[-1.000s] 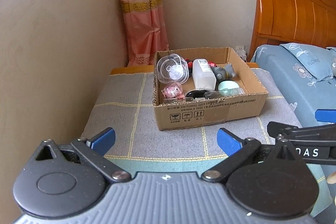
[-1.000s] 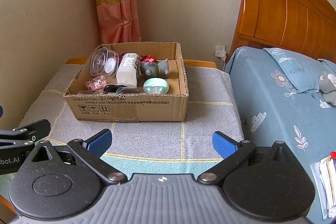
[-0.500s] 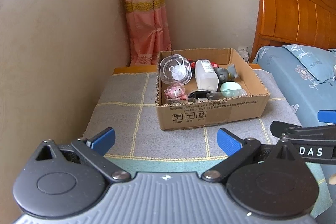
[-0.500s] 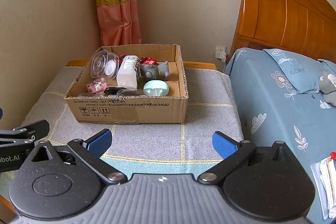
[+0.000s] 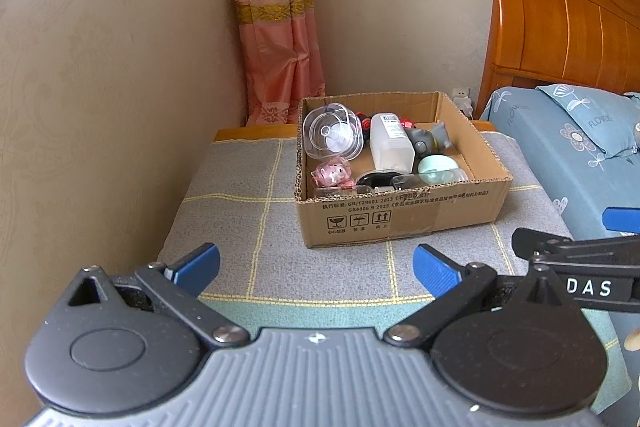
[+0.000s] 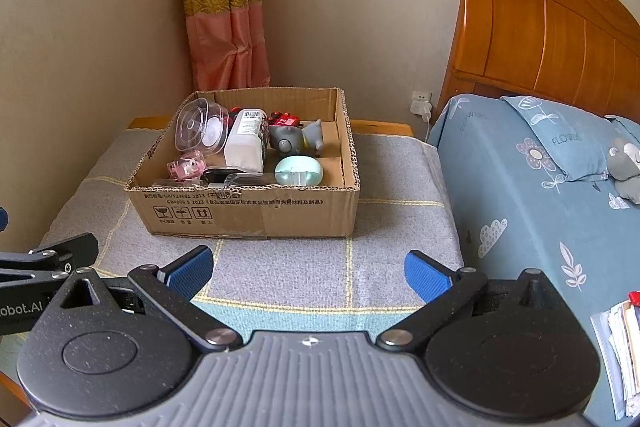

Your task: Organize rigid objects

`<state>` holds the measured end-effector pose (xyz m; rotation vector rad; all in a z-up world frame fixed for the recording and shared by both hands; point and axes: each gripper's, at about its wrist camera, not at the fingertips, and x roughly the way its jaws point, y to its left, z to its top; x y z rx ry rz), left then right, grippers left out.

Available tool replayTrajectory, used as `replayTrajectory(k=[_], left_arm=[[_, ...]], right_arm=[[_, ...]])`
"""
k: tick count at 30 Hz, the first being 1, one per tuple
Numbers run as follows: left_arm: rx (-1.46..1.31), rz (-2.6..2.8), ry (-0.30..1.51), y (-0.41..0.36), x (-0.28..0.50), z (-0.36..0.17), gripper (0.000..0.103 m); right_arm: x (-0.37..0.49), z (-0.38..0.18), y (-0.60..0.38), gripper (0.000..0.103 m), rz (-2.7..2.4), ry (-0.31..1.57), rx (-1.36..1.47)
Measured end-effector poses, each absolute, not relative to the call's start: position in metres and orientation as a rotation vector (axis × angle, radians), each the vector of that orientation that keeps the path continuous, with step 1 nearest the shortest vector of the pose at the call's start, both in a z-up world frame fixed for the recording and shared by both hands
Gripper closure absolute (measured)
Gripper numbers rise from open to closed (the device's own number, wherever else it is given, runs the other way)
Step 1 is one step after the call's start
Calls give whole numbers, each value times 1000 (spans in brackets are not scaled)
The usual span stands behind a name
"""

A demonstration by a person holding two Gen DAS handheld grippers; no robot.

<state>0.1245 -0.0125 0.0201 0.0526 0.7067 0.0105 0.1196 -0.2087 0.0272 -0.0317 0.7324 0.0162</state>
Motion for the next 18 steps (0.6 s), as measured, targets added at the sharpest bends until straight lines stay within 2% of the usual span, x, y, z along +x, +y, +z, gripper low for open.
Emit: replayTrajectory(k=[18], left_arm=[[55, 8, 710, -16, 123, 21, 1]], right_arm=[[118, 27, -211, 0, 16, 728, -29]])
